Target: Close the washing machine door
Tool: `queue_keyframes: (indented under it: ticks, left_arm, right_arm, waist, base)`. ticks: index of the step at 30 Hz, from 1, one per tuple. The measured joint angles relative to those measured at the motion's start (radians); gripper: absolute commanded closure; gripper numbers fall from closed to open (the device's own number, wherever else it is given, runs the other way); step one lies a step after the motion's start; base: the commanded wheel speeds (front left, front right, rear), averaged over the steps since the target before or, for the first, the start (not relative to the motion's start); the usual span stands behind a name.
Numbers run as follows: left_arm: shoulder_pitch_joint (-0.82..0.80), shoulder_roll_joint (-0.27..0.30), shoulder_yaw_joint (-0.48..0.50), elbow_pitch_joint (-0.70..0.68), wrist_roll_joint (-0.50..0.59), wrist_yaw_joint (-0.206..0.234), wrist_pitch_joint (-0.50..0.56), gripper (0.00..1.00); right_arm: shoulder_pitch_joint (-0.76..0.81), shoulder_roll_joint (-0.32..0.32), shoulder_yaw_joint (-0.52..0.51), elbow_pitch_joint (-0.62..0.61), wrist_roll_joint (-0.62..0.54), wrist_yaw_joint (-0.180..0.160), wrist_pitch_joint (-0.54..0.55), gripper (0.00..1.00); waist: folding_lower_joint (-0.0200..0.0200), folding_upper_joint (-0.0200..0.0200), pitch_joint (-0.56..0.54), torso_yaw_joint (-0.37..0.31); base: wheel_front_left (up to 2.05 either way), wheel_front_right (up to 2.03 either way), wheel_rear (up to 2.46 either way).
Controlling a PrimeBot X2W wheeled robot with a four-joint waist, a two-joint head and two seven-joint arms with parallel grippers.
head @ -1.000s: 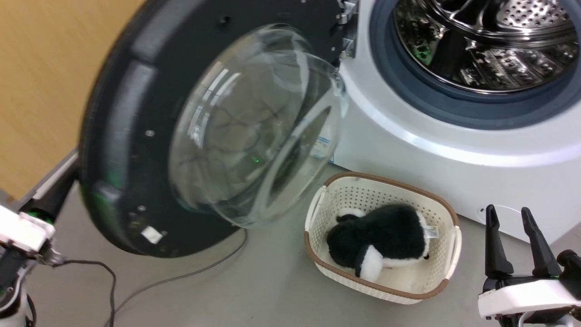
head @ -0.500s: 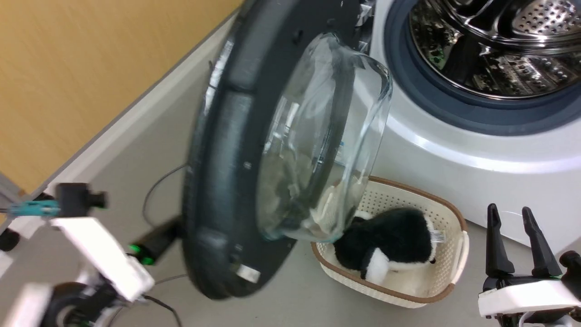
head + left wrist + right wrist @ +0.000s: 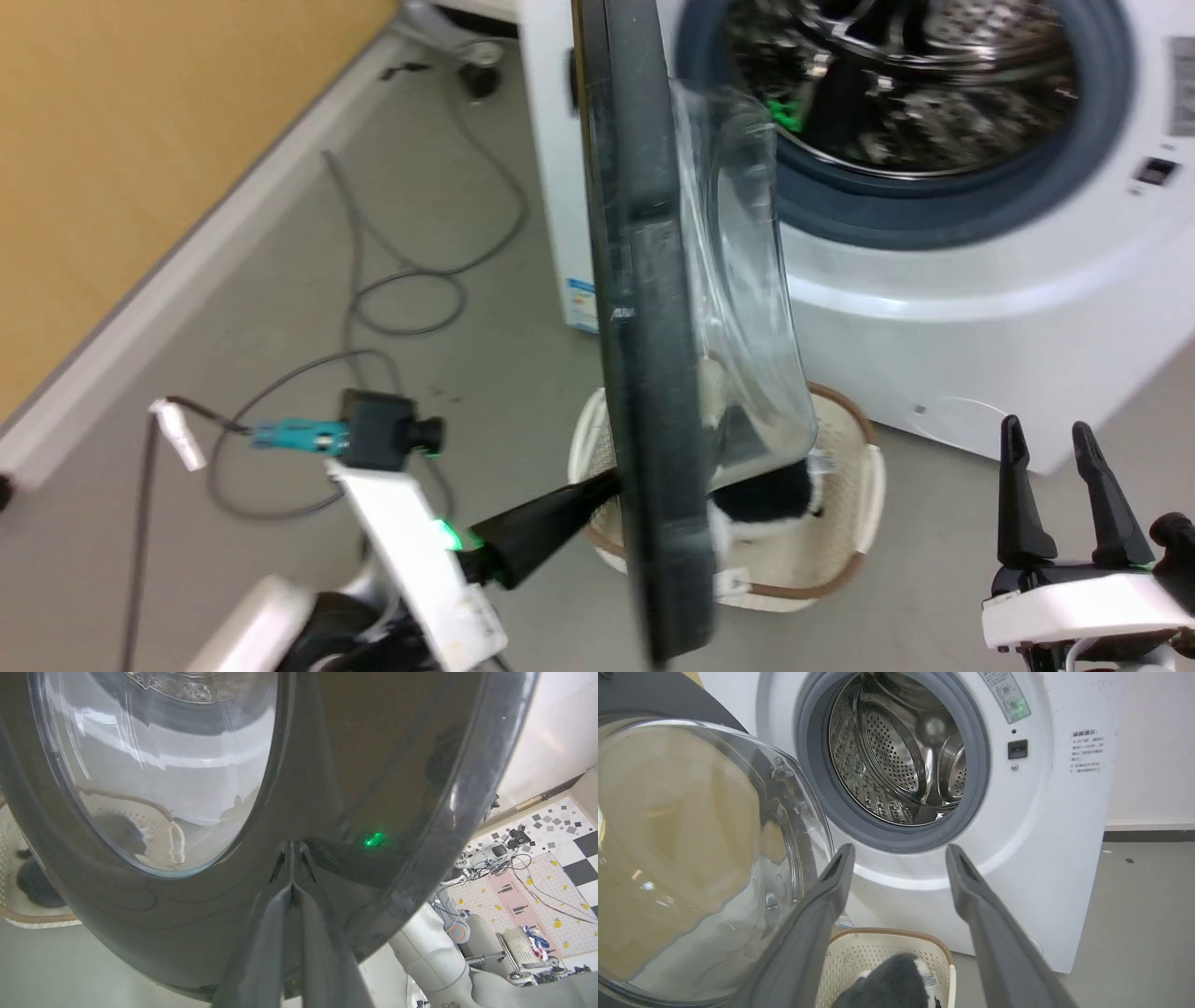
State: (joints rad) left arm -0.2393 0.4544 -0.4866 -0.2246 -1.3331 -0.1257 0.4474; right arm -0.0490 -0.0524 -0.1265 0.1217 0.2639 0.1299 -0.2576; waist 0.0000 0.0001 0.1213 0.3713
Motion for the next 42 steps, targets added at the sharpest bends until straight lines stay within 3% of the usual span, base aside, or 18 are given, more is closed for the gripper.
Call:
queue_keyframes:
  ticks: [8, 15, 21, 26, 31, 38, 40, 42]
  left_arm:
    - [-0.093, -0.055, -0.144, 0.101, 0.022, 0.000, -0.125, 1.00]
    - [-0.202, -0.154, -0.259, 0.267, 0.002, 0.000, -0.257, 1.00]
    - [-0.282, -0.179, -0.314, 0.377, -0.019, 0.000, -0.344, 1.00]
    - [-0.313, -0.175, -0.359, 0.425, -0.050, 0.000, -0.389, 1.00]
    - [-0.336, -0.141, -0.415, 0.431, -0.048, 0.000, -0.441, 1.00]
    - [-0.370, -0.039, -0.445, 0.494, 0.114, 0.000, -0.639, 1.00]
    - [-0.379, -0.028, -0.412, 0.539, 0.192, 0.041, -0.686, 1.00]
    - [-0.395, -0.015, -0.384, 0.566, 0.312, 0.128, -0.700, 1.00]
  right_arm:
    - [-0.023, 0.000, 0.001, 0.000, 0.000, 0.000, 0.000, 0.00]
    - [-0.045, 0.001, 0.004, -0.001, 0.000, 0.000, -0.001, 0.00]
    - [-0.056, 0.001, 0.002, -0.002, 0.000, 0.000, -0.001, 0.00]
    - [-0.057, 0.001, -0.007, -0.002, 0.001, 0.000, -0.001, 0.00]
    - [-0.056, 0.001, -0.032, -0.003, 0.018, 0.000, -0.001, 0.00]
    - [-0.054, 0.001, -0.033, -0.023, 0.021, 0.000, -0.001, 0.00]
    - [-0.052, 0.001, -0.040, -0.037, 0.014, 0.000, -0.001, 0.00]
    - [-0.052, 0.002, -0.047, -0.046, 0.002, 0.000, -0.001, 0.00]
  waist:
    - [0.0000, 0.0000, 0.006, -0.119]
    - [0.0000, -0.0001, 0.025, -0.241]
    - [0.0000, 0.0000, 0.048, -0.328]
    - [0.0000, 0.0000, 0.064, -0.380]
    - [0.0000, 0.0000, 0.058, -0.385]
    - [0.0000, 0.0000, 0.013, -0.367]
    - [0.0000, 0.0000, 0.001, -0.356]
    - [0.0000, 0.0000, -0.010, -0.345]
  base:
    - [0.00, 0.00, 0.00]
    - [0.00, 0.00, 0.00]
    - [0.00, 0.00, 0.00]
    - [0.00, 0.00, 0.00]
    - [0.00, 0.00, 0.00]
    - [0.00, 0.00, 0.00]
    - [0.00, 0.00, 0.00]
    - [0.00, 0.00, 0.00]
